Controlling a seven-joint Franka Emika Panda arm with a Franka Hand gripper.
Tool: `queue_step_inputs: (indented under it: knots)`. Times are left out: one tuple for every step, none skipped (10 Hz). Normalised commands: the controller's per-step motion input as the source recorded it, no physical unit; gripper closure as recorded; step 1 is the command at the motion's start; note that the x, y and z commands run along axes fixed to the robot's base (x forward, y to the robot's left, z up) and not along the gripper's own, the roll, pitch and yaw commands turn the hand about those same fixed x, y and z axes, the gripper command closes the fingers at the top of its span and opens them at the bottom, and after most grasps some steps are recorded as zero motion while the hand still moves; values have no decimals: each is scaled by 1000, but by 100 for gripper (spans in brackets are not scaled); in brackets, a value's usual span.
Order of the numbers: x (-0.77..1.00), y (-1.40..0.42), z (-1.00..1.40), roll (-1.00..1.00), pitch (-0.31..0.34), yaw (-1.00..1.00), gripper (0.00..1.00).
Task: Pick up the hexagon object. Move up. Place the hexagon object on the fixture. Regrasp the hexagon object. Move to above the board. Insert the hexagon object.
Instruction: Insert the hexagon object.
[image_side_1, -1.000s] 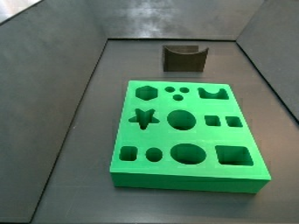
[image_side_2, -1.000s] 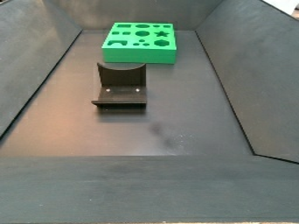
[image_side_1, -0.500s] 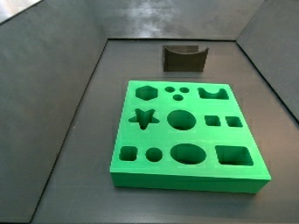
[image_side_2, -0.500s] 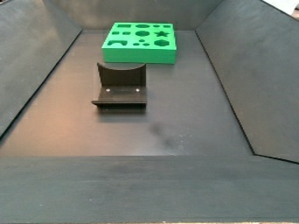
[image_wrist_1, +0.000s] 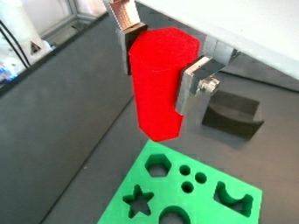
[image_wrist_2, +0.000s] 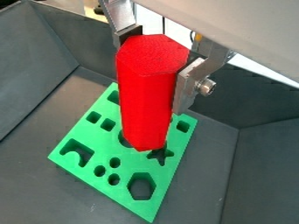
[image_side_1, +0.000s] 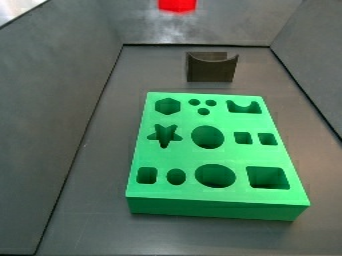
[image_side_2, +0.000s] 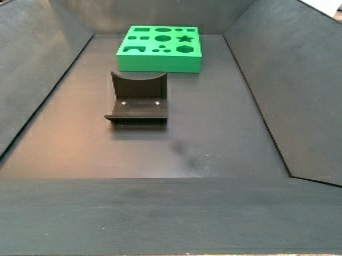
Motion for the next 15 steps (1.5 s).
queue_step_inputs:
  knots:
    - [0, 74, -566, -273, -143, -111, 100]
    - [0, 46, -549, -277, -154, -120, 100]
    - [0, 71, -580, -266, -144, -94, 100]
    - [0, 51, -620, -243, -143, -91, 100]
    - [0, 0, -560, -94, -94, -14, 100]
    - [0, 0, -183, 0, 0, 0, 100]
    - [0, -6, -49, 0, -24, 0, 100]
    - [-14, 0, -517, 0, -94, 0, 100]
    - [-3, 0, -711, 0, -139, 0, 100]
    - [0, 11, -640, 0, -124, 0, 100]
    - [0, 3, -606, 0, -124, 0, 100]
    - [0, 6, -514, 7, -84, 0, 100]
    - [-54, 83, -486, 27, -60, -9, 100]
    - [-29, 169, -411, 14, -20, -31, 100]
    - [0, 160, -377, 31, 0, -29, 100]
